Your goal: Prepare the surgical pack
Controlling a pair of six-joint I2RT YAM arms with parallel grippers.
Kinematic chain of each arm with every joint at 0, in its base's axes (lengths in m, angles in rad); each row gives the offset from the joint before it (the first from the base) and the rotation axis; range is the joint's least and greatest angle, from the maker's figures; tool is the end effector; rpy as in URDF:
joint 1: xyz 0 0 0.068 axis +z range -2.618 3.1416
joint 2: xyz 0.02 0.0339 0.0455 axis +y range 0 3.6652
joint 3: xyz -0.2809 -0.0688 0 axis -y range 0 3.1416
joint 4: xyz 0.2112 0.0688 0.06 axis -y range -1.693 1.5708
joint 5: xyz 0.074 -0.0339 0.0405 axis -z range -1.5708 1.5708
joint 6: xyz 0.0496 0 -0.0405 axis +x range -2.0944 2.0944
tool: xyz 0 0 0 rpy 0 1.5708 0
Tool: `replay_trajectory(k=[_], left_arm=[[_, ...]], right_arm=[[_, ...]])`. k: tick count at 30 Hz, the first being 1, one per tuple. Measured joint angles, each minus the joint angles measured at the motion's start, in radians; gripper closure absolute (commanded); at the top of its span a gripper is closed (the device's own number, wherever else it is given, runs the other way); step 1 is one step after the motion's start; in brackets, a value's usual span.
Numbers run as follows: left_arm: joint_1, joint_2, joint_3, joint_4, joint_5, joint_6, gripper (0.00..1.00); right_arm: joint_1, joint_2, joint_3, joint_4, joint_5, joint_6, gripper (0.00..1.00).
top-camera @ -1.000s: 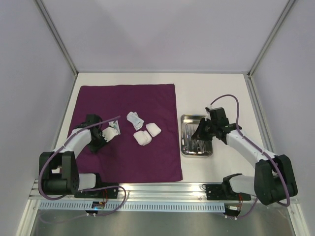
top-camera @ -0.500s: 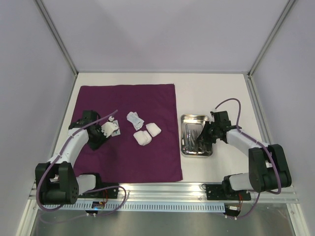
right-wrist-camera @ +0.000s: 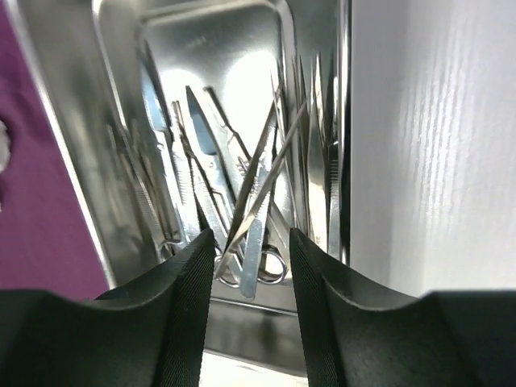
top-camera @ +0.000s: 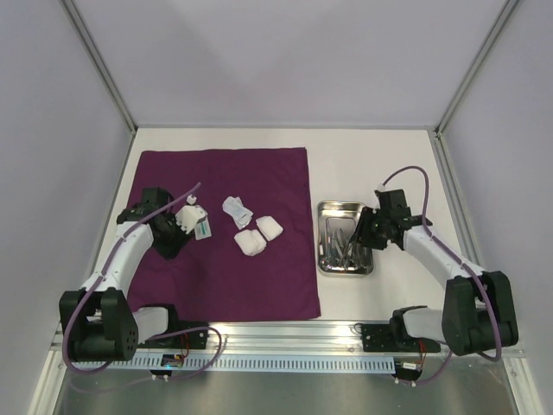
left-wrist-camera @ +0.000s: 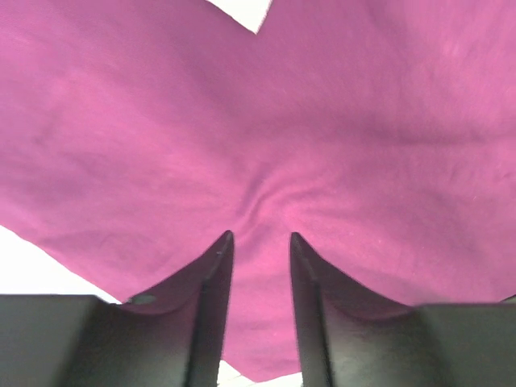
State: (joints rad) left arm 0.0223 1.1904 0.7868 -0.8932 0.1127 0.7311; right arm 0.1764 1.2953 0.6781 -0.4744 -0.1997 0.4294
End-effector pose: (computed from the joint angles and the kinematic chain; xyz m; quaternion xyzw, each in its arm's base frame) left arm 0.1669 -0.0019 0.2279 0.3504 0.9249 -0.0017 0.1473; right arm 0.2021 0.0460 0.2017 0.0985 0.9619 0.1629 0.1965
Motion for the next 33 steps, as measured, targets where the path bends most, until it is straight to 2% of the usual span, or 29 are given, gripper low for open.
replay_trajectory(k=[4,9,14,19,23,27,33], left_arm=[[0.000,-0.012,0.064,-0.012,0.023,-0.051,0.51],[0.000,-0.020,0.180,-0.035,0.106,-0.135,0.43],[-0.014,0.001,0.277,-0.038,0.253,-0.230,0.42],[-0.160,0.103,0.290,-0.017,0.295,-0.292,0.42],[-0.262,0.202,0.274,0.017,0.301,-0.325,0.42],[-0.314,0.306,0.270,0.058,0.301,-0.351,0.43],[-0.367,0.419,0.270,0.101,0.300,-0.371,0.43]], right_arm=[[0.040,-0.063,0.092,-0.085,0.074,-0.009,0.50],[0.205,-0.050,0.250,-0.136,0.180,-0.010,0.47],[0.352,0.167,0.433,-0.103,0.143,-0.021,0.61],[0.398,0.489,0.634,-0.052,0.035,-0.040,0.60],[0.399,0.668,0.751,-0.045,-0.046,-0.058,0.58],[0.399,0.758,0.790,-0.037,-0.109,-0.071,0.57],[0.402,0.790,0.789,-0.014,-0.197,-0.072,0.57]])
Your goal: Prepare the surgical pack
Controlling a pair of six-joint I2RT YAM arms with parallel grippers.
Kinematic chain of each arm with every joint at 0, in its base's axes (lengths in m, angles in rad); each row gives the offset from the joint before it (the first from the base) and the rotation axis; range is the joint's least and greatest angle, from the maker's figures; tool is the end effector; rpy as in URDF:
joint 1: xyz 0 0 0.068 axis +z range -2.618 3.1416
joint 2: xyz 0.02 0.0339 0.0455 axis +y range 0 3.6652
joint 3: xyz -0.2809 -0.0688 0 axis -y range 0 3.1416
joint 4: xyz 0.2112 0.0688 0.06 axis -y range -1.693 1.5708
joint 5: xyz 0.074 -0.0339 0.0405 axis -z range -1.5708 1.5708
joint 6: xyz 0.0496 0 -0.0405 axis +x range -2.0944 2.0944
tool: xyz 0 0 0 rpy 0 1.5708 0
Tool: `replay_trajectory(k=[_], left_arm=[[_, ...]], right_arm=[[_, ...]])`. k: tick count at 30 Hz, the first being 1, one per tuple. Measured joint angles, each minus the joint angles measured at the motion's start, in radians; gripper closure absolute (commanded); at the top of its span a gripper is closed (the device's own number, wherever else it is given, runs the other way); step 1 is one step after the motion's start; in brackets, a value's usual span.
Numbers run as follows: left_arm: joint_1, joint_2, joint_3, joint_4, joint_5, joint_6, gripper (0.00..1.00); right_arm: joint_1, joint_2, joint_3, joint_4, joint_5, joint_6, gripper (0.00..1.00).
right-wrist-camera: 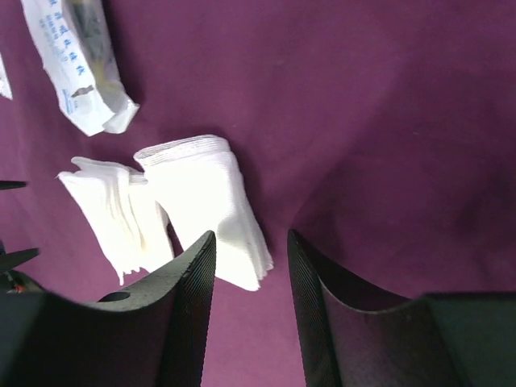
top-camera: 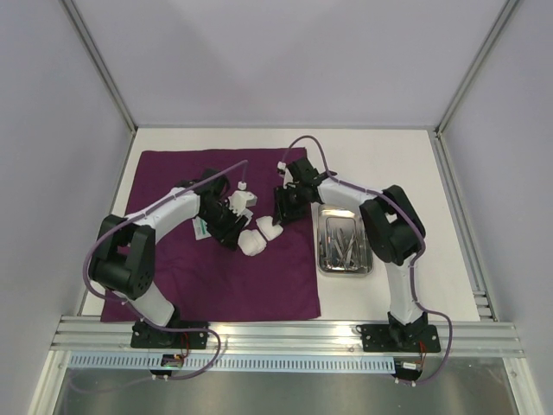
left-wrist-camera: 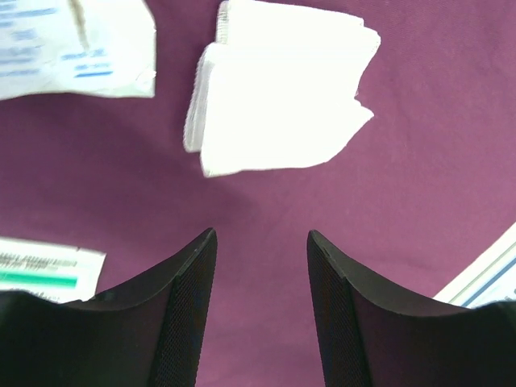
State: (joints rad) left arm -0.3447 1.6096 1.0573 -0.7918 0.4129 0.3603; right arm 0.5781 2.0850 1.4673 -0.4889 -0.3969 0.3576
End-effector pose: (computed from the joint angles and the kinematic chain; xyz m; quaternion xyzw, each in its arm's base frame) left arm 0.2465 -0.1096 0.2181 0.3575 0.9047 -0.2028 0.1123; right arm 0.3402 0.2448 0.1776 -0.1500 0.9433 0.2729 0.1147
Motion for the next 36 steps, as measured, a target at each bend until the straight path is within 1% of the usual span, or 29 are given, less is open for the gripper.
replay_trajectory(k=[8,12,13,14,16,17,20,23,29,33,36], left_arm=[[-0.016,0.102,0.002,0.038,-0.012,-0.005,0.44],[-0.016,0.132,0.007,0.048,-0.021,-0.009,0.45],[-0.016,0.132,0.010,0.050,-0.022,-0.010,0.45],[-0.017,0.132,0.012,0.053,-0.023,-0.011,0.45],[-0.018,0.132,0.012,0.058,-0.024,-0.011,0.45],[-0.018,0.132,0.012,0.058,-0.026,-0.011,0.45],[-0.021,0.132,0.012,0.058,-0.029,-0.011,0.45],[-0.021,0.132,0.012,0.058,-0.030,-0.010,0.46],[-0.021,0.106,0.012,0.048,-0.032,0.005,0.46],[-0.021,0.042,0.012,0.023,-0.033,0.024,0.45],[-0.020,-0.029,0.010,-0.002,-0.034,0.042,0.44]], right_arm=[[0.016,0.024,-0.003,0.048,-0.074,0.005,0.56],[0.020,0.036,-0.004,0.073,-0.108,0.016,0.59],[0.020,0.037,-0.005,0.079,-0.115,0.019,0.61],[0.020,0.038,-0.009,0.089,-0.123,0.022,0.70],[0.021,0.040,-0.018,0.096,-0.135,0.030,0.81],[0.021,0.040,-0.025,0.097,-0.138,0.035,0.88],[0.024,0.040,-0.037,0.097,-0.144,0.048,0.95],[0.024,0.019,-0.044,0.088,-0.137,0.056,0.99],[0.025,-0.119,-0.047,0.068,-0.096,0.063,1.00],[0.040,-0.213,-0.047,0.069,-0.066,0.064,0.99],[0.075,-0.232,-0.047,0.071,-0.058,0.066,0.99]])
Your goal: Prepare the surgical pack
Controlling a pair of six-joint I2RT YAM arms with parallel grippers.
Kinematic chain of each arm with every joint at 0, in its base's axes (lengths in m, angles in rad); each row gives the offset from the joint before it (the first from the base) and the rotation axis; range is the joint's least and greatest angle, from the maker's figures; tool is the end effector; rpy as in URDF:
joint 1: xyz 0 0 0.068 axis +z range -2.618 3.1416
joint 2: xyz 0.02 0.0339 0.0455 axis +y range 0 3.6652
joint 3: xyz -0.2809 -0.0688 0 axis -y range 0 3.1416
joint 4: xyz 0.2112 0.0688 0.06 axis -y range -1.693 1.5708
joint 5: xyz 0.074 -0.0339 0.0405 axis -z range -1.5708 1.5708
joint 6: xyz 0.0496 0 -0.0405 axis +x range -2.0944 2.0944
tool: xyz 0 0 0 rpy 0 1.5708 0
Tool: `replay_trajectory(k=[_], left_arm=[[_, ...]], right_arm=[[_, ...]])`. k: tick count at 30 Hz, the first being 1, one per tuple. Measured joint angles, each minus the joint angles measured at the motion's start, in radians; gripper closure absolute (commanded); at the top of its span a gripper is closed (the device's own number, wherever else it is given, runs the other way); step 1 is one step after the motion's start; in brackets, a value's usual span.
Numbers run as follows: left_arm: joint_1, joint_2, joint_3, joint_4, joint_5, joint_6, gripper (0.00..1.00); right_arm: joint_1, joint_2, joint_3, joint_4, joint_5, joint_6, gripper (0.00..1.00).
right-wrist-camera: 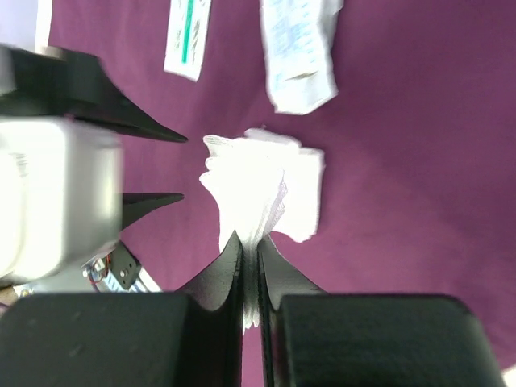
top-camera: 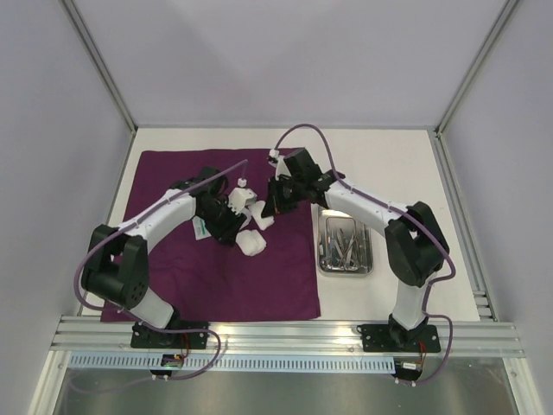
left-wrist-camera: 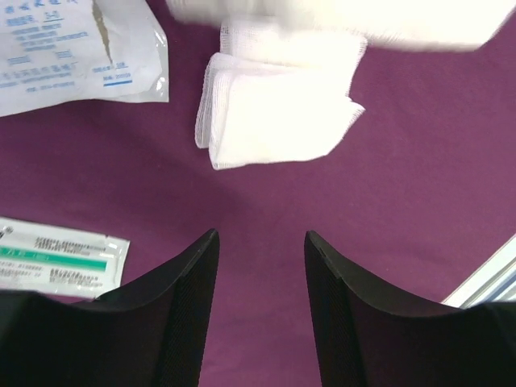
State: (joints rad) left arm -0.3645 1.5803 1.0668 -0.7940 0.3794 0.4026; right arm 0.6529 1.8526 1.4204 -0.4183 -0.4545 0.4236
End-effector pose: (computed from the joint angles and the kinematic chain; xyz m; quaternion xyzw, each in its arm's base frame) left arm 0.2432 -0.1125 0.2270 0.3873 0.8936 -0.1844 0.1324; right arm 0.2991 0.2562 0.2602 -0.1832 0.8967 0.3570 0.1867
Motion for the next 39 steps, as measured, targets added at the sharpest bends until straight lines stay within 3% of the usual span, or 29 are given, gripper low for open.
replay_trajectory(k=[6,11,14,17,24,27,39], left_arm=[[0.071,-0.118,-0.027,-0.043,-0.022,0.008,0.44],[0.193,-0.135,-0.033,-0.058,-0.048,0.008,0.44],[0.209,-0.140,-0.043,-0.060,-0.052,0.008,0.44],[0.208,-0.145,-0.051,-0.063,-0.048,0.008,0.44],[0.208,-0.146,-0.054,-0.062,-0.041,0.007,0.44],[0.208,-0.146,-0.054,-0.062,-0.035,0.006,0.44],[0.208,-0.101,-0.054,-0.060,-0.019,0.004,0.44]], right_arm=[[0.083,0.060,0.002,0.019,-0.001,0.040,0.99],[0.128,0.153,0.028,0.026,0.006,0.067,1.00],[0.145,0.186,0.034,0.027,0.039,0.085,0.99],[0.152,0.192,0.034,0.026,0.079,0.091,0.93],[0.153,0.218,0.069,0.004,0.116,0.086,0.61],[0.156,0.220,0.081,-0.027,0.143,0.074,0.56],[0.161,0.256,0.125,-0.060,0.156,0.051,0.57]])
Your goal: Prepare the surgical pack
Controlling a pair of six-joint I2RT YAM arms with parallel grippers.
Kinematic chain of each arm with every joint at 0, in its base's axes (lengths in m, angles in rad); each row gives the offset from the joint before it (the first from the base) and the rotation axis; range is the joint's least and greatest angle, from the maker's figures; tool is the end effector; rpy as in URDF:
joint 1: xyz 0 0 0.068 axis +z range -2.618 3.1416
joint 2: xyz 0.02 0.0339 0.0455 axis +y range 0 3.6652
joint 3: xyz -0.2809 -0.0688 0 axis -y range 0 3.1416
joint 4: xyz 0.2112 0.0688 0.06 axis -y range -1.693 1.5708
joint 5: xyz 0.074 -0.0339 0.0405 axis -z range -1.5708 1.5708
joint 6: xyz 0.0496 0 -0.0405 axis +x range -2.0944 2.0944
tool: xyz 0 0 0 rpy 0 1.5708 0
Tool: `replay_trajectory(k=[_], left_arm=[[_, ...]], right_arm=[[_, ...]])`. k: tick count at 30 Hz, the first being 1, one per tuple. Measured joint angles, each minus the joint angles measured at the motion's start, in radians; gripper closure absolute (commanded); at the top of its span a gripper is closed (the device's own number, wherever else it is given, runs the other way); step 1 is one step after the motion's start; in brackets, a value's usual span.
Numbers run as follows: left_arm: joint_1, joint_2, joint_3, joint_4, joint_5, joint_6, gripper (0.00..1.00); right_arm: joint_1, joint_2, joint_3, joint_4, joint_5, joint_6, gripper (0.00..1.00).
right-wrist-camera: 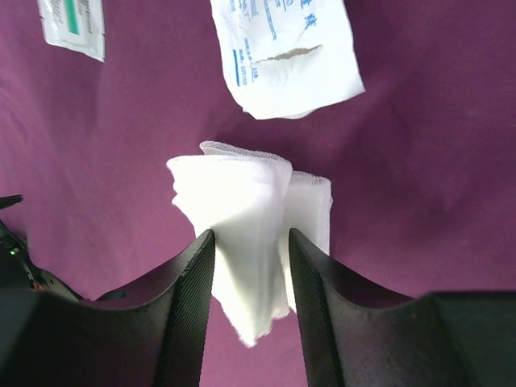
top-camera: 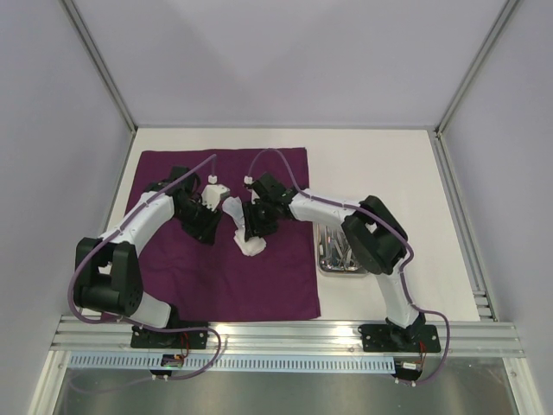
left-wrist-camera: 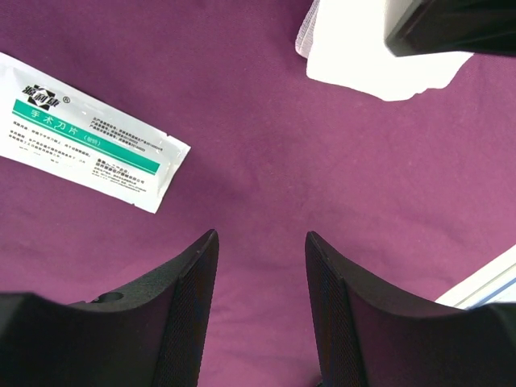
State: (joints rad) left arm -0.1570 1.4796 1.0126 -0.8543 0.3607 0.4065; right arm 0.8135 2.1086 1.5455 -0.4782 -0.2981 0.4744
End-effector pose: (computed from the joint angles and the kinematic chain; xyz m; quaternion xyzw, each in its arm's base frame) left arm 0.2341 -0.0548 0.2350 0.2928 0.9314 -0.1614 0.1436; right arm 0.2888 0.3267 0.1880 -0.1994 0.9342 0.2700 0.1209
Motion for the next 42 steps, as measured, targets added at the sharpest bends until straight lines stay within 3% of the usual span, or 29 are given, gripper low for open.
replay_trajectory(k=[7,11,15,36,39,42], left_arm=[[0.000,0.000,0.000,0.000,0.000,0.000,0.44],[0.000,0.000,0.000,0.000,0.000,0.000,0.44],[0.000,0.000,0.000,0.000,-0.001,0.000,0.44],[0.000,0.000,0.000,-0.001,-0.003,0.004,0.44],[0.000,0.000,0.000,-0.001,-0.003,0.004,0.44],[0.000,0.000,0.000,-0.001,-0.003,0.004,0.44]], right_arm=[[0.011,0.033,0.015,0.012,-0.032,0.003,0.60],[0.018,0.035,0.015,0.013,-0.041,0.006,0.86],[0.020,0.035,0.015,0.014,-0.048,0.008,1.00],[0.009,-0.074,-0.026,0.015,-0.057,0.008,0.96],[0.000,-0.073,-0.051,0.012,-0.061,0.009,0.89],[-0.009,-0.062,-0.054,0.012,-0.061,0.008,0.67]])
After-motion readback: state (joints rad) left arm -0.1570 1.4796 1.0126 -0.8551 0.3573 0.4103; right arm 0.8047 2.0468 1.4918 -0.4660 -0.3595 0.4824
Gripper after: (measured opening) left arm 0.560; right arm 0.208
